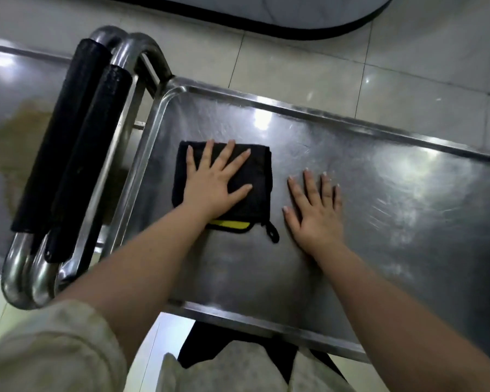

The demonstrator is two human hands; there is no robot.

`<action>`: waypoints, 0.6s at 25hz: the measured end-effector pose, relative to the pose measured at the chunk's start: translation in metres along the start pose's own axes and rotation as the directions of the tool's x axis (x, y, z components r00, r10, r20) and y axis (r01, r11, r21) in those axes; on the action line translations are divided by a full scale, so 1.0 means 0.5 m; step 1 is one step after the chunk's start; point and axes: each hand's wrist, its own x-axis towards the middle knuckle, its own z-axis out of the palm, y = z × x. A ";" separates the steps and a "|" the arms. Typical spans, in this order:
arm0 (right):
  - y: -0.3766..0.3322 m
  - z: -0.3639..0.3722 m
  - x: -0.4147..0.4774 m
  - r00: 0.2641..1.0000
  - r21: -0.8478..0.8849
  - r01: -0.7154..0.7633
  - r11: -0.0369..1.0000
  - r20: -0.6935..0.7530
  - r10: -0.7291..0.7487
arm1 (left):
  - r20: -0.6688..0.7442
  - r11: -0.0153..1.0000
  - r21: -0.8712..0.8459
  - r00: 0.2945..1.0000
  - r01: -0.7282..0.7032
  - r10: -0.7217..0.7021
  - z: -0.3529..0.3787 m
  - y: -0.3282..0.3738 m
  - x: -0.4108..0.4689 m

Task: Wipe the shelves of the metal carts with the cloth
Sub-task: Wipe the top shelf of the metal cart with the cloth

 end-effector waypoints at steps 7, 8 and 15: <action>0.004 0.003 0.007 1.000 -0.015 -0.006 1.000 -0.020 0.005 | 0.039 0.994 -0.046 0.995 0.097 -0.095 -0.053 -0.007 0.217; 0.004 0.001 0.007 1.000 -0.006 -0.014 1.000 -0.017 0.013 | 0.034 0.991 -0.050 0.992 0.125 -0.123 -0.045 -0.001 0.202; 0.006 -0.005 0.008 0.999 0.017 -0.030 0.999 0.013 0.030 | 0.037 0.971 -0.117 0.978 0.208 -0.205 0.039 0.035 -0.169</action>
